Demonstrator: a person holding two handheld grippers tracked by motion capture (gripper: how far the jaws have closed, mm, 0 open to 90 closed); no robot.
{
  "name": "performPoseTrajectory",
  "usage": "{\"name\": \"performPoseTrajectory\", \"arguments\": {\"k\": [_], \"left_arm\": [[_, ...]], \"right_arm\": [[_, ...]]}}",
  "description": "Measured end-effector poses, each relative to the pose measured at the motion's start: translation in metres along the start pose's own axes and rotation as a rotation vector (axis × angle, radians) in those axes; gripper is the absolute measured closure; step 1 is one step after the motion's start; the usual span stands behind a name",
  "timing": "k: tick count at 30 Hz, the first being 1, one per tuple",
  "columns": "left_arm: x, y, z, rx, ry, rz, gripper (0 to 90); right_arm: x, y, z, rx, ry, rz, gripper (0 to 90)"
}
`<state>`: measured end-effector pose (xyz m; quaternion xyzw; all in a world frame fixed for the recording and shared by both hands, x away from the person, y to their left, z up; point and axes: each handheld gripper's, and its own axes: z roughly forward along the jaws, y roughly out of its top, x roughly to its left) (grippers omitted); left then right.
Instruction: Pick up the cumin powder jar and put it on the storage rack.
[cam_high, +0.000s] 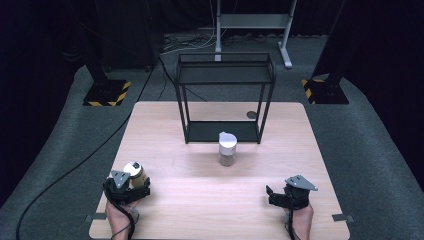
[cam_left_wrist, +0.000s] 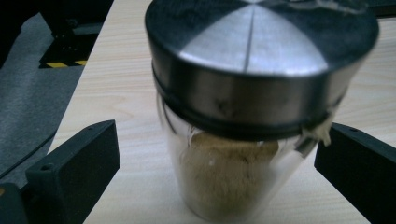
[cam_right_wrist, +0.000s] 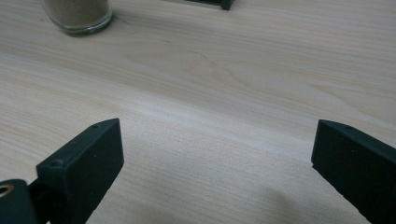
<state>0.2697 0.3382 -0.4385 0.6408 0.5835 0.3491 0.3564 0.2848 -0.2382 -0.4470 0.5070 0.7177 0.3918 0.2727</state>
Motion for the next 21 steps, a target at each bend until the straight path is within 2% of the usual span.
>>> {"name": "performPoseTrajectory", "arguments": {"k": [7,8,9,10,11,12,21], "left_arm": [[0.001,0.003,0.006,-0.045,0.005,0.006,0.0],[0.004,0.004,0.008,-0.049,-0.012,0.007,0.0],[0.011,0.004,0.010,-0.052,-0.048,0.009,0.6],[0.019,0.002,0.012,-0.068,-0.094,0.007,8.4],[0.022,0.002,0.013,-0.067,-0.116,-0.003,27.2],[0.019,0.006,0.014,-0.052,-0.098,-0.004,30.7],[0.017,0.006,0.012,-0.046,-0.108,-0.002,31.0]], "right_arm": [[0.000,0.001,0.000,0.004,0.000,-0.001,1.4],[0.000,0.001,0.000,0.004,0.001,-0.001,1.5],[0.000,0.001,0.000,0.006,0.002,0.000,1.6],[0.000,0.001,0.000,0.005,0.003,0.000,1.6],[-0.001,0.001,0.000,0.004,0.004,0.000,1.7],[-0.001,0.000,0.000,0.002,0.005,0.001,1.8],[-0.001,0.000,0.000,-0.002,0.004,-0.002,1.8]]}}
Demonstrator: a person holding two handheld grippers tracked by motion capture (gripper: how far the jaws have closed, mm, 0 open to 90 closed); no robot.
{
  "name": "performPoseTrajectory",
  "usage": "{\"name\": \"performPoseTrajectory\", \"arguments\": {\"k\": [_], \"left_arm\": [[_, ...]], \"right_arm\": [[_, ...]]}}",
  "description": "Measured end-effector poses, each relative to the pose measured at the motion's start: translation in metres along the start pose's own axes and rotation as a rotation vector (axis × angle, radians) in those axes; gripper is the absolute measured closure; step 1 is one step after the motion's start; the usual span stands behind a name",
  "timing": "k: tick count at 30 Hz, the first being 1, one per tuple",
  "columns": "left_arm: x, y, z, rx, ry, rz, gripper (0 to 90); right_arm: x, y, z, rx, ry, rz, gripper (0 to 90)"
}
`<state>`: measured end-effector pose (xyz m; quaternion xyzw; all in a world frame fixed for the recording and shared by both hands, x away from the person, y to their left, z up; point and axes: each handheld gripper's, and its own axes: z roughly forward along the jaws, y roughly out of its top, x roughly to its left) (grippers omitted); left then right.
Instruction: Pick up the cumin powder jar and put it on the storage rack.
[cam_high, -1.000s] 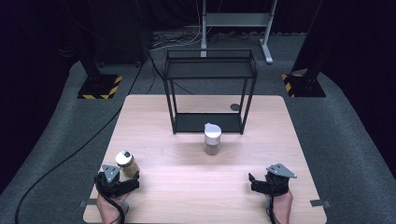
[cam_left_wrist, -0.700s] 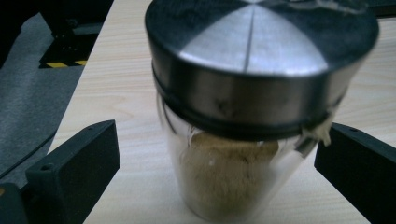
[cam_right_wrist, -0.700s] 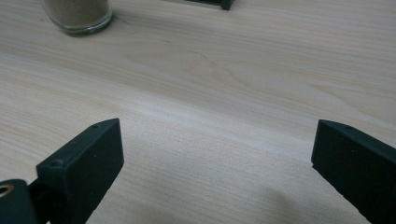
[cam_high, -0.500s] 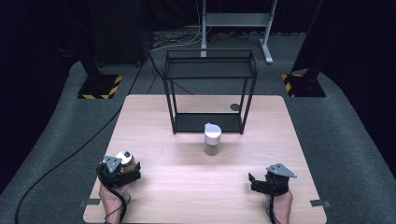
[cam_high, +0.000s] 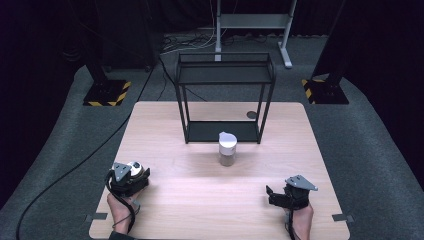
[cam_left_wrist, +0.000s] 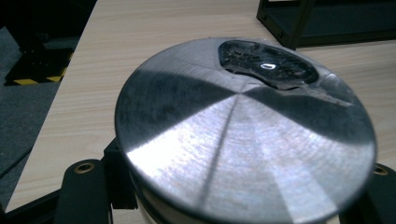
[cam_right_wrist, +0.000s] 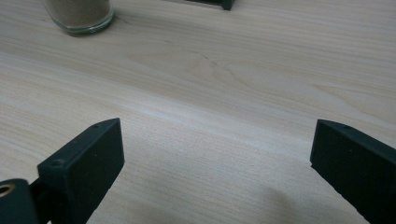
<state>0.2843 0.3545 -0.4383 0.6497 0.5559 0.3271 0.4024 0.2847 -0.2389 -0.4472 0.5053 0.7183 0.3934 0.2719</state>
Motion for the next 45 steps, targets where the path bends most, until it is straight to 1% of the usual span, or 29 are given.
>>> {"name": "performPoseTrajectory", "arguments": {"k": [3,5,14,19,21,24,25,26,27,28,29,33,34,37,40,42,45], "left_arm": [[0.000,-0.004,-0.003,-0.012,-0.009,-0.006,30.9],[-0.001,-0.006,-0.006,-0.017,-0.016,-0.002,31.0],[-0.005,-0.010,-0.018,-0.020,-0.031,-0.001,30.9],[-0.009,-0.009,-0.026,-0.017,-0.034,-0.003,30.9],[-0.013,-0.010,-0.032,-0.027,-0.035,0.006,30.9],[-0.015,-0.011,-0.034,-0.030,-0.041,0.007,31.0],[-0.016,-0.009,-0.034,-0.027,-0.050,0.017,30.9],[-0.016,-0.009,-0.034,-0.027,-0.050,0.017,30.9],[-0.015,-0.006,-0.035,-0.029,-0.067,0.017,30.9],[-0.015,-0.006,-0.035,-0.029,-0.067,0.017,30.9],[-0.014,-0.004,-0.037,-0.030,-0.082,0.016,30.9],[-0.016,-0.002,-0.040,-0.038,-0.095,0.025,30.9],[-0.016,-0.001,-0.042,-0.043,-0.103,0.027,31.0],[-0.015,0.000,-0.044,-0.050,-0.120,0.018,30.9],[-0.017,0.002,-0.046,-0.056,-0.129,0.023,30.9],[-0.015,0.004,-0.047,-0.058,-0.146,0.015,30.9],[-0.016,0.007,-0.047,-0.058,-0.159,0.025,30.9]], "right_arm": [[0.000,0.000,0.000,-0.002,0.000,0.000,1.9],[0.000,-0.001,0.000,-0.003,-0.001,-0.002,1.9],[0.001,-0.001,-0.001,-0.008,-0.003,-0.003,1.8],[0.001,0.001,0.000,0.004,-0.003,-0.005,1.8],[0.001,0.000,0.000,0.003,0.000,-0.009,1.8],[0.002,0.000,0.000,-0.001,-0.002,-0.015,1.9],[0.003,0.000,0.000,0.000,-0.004,-0.021,1.7],[0.003,0.000,0.000,0.000,-0.004,-0.021,1.7],[0.003,-0.001,-0.001,-0.003,-0.005,-0.020,1.6],[0.003,-0.001,-0.001,-0.005,-0.005,-0.019,1.6],[0.003,-0.001,-0.001,-0.005,-0.005,-0.018,1.6],[0.003,-0.001,-0.001,-0.005,-0.004,-0.024,1.4],[0.003,-0.002,-0.001,-0.007,-0.005,-0.024,1.3],[0.004,-0.002,-0.001,-0.008,-0.008,-0.026,1.3],[0.004,-0.002,-0.001,-0.006,-0.008,-0.028,1.3],[0.004,-0.002,-0.001,-0.006,-0.008,-0.028,1.3],[0.004,-0.002,-0.001,-0.007,-0.010,-0.026,1.3]]}}
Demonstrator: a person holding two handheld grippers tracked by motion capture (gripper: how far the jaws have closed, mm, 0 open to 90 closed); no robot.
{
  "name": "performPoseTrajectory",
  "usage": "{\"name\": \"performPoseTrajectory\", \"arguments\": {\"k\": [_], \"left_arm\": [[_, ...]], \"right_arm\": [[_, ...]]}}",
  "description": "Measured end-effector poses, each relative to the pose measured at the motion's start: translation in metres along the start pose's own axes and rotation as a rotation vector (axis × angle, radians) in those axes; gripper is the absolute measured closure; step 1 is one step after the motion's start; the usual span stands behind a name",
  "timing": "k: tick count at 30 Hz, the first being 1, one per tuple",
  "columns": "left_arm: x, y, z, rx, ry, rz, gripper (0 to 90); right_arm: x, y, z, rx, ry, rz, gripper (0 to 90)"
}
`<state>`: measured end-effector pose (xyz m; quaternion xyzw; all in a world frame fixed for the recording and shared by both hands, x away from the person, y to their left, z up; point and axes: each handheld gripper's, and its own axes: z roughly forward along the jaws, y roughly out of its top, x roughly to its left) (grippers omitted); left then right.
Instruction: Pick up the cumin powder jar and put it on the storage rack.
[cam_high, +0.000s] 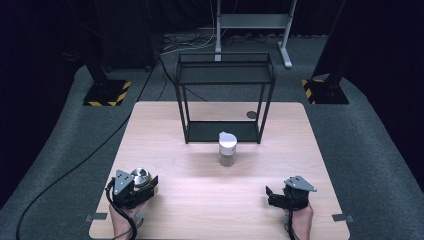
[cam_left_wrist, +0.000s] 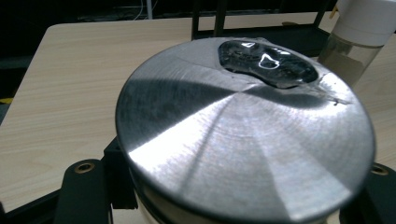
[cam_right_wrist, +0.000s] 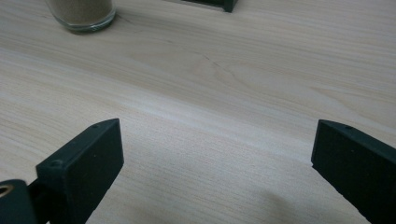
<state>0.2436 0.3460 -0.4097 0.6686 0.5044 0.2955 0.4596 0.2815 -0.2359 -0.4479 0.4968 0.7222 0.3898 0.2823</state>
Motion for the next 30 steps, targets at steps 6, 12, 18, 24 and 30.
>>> {"name": "performPoseTrajectory", "arguments": {"k": [6,12,18,24,30], "left_arm": [[-0.004,0.007,0.001,-0.008,-0.024,0.022,30.9],[-0.007,0.015,0.005,-0.010,-0.046,0.044,30.9],[-0.010,0.021,0.009,-0.016,-0.067,0.066,30.9],[-0.013,0.027,0.013,-0.019,-0.087,0.082,30.9],[-0.015,0.034,0.015,-0.024,-0.103,0.102,30.9]], "right_arm": [[0.000,0.000,0.000,0.002,0.004,-0.006,1.1],[-0.001,0.000,0.000,-0.001,0.005,-0.002,1.2],[-0.001,0.000,0.000,-0.001,0.006,-0.004,1.2],[-0.001,0.000,0.000,0.000,0.006,-0.005,1.2],[-0.001,0.000,0.000,0.002,0.008,-0.007,1.2]]}}
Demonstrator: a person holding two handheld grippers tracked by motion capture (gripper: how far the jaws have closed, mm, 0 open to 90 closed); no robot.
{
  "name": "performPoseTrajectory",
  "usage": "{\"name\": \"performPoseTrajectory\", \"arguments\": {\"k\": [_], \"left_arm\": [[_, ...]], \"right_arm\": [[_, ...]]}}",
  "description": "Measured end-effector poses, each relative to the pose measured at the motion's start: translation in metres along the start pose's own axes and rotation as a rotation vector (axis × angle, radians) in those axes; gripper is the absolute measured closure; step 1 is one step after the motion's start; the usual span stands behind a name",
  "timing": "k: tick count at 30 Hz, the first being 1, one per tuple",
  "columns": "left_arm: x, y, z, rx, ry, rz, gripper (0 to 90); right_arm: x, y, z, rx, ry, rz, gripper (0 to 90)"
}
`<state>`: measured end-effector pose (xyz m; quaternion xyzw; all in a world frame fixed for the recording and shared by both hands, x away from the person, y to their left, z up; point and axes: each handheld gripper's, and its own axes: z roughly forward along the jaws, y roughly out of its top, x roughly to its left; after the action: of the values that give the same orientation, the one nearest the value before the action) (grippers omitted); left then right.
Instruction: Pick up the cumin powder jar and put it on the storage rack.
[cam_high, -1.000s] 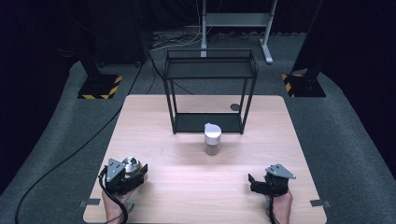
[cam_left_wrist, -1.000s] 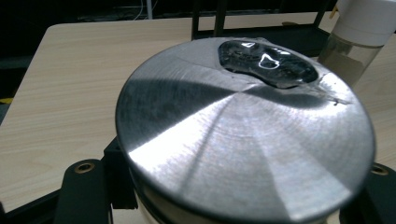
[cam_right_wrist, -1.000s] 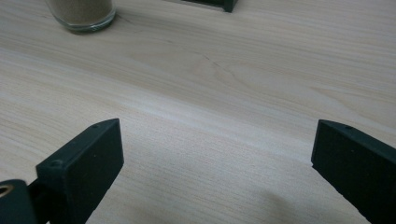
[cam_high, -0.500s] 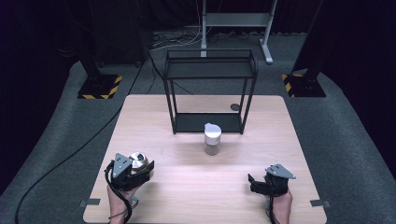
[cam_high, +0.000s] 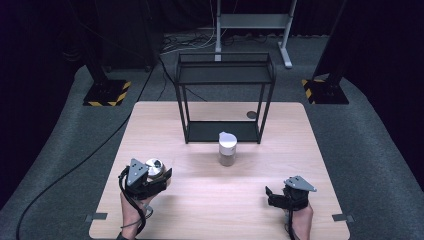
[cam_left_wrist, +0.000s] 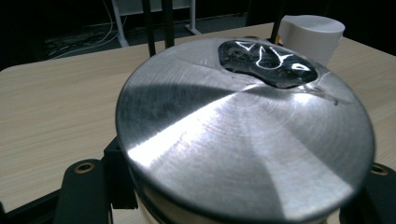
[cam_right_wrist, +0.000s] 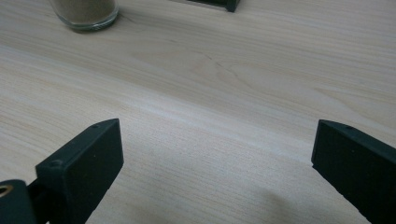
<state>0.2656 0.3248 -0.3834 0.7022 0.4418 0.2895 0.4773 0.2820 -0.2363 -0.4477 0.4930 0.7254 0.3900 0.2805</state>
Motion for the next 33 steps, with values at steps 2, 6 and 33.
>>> {"name": "performPoseTrajectory", "arguments": {"k": [2,6,33], "left_arm": [[-0.001,0.002,0.001,-0.002,-0.004,0.008,30.9],[-0.001,0.006,0.003,-0.004,-0.010,0.014,30.9],[-0.001,0.035,0.031,0.000,-0.066,0.070,30.9]], "right_arm": [[0.000,0.000,0.000,-0.001,0.001,0.000,1.2],[0.000,0.000,0.000,0.000,0.002,0.000,1.2],[-0.001,0.000,0.000,-0.003,0.005,0.000,1.2]]}}
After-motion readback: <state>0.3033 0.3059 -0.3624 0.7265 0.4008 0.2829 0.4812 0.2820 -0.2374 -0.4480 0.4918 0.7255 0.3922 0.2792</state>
